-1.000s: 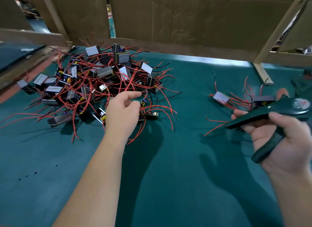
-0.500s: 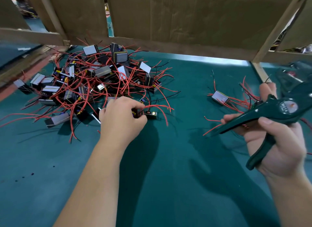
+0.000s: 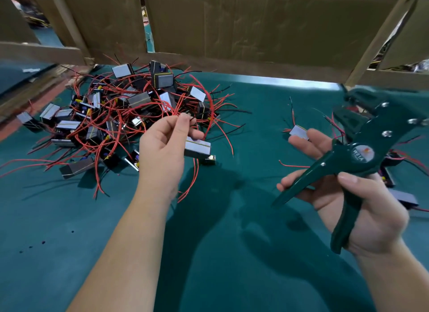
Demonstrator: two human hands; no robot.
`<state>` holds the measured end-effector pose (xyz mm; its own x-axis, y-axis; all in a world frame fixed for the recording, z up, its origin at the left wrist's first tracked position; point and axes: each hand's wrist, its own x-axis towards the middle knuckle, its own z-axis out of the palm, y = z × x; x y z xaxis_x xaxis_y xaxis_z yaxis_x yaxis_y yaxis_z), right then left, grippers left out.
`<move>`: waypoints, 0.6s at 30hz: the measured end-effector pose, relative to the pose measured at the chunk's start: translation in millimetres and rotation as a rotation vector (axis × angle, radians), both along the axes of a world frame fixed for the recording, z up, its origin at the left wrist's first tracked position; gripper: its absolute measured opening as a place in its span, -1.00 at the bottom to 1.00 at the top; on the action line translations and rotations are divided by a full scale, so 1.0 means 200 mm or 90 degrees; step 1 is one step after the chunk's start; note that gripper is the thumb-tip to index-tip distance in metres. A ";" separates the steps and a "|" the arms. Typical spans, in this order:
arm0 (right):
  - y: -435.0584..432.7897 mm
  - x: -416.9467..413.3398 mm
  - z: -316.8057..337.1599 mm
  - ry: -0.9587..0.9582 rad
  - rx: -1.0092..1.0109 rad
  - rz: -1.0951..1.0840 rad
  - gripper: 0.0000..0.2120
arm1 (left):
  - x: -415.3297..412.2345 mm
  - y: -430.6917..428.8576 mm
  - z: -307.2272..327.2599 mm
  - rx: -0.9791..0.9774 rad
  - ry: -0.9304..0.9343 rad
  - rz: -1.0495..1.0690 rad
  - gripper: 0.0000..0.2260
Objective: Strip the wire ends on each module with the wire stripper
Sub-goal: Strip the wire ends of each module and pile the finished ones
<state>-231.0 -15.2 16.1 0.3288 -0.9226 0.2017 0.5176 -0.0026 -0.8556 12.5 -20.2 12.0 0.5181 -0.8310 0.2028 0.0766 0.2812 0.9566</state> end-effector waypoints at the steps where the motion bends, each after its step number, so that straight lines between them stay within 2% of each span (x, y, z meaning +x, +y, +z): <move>1: 0.01 0.01 0.00 -0.007 0.006 0.015 -0.45 | 0.00 0.00 0.00 0.000 0.036 -0.018 -0.80; 3: 0.01 0.02 0.00 -0.023 0.022 0.051 -0.36 | -0.02 0.00 0.00 -0.004 0.078 -0.054 -0.79; 5: 0.01 0.03 0.00 -0.038 0.055 0.104 -0.24 | -0.04 0.00 0.00 0.004 0.062 -0.078 -0.79; 10: 0.02 0.06 0.01 -0.046 0.134 0.213 -0.26 | -0.11 0.02 -0.01 0.048 -0.033 -0.127 -0.83; 15: 0.02 0.08 0.01 -0.052 0.135 0.248 -0.29 | -0.16 0.03 -0.04 0.073 -0.131 -0.151 -0.88; 18: 0.02 0.08 0.02 -0.051 0.133 0.233 -0.34 | -0.17 0.02 -0.05 0.082 -0.145 -0.152 -0.87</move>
<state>-215.1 -11.2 19.6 0.6324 -0.7722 0.0615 0.5173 0.3618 -0.7756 -20.7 -15.5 1.9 0.2596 -0.9495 0.1763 -0.0934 0.1570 0.9832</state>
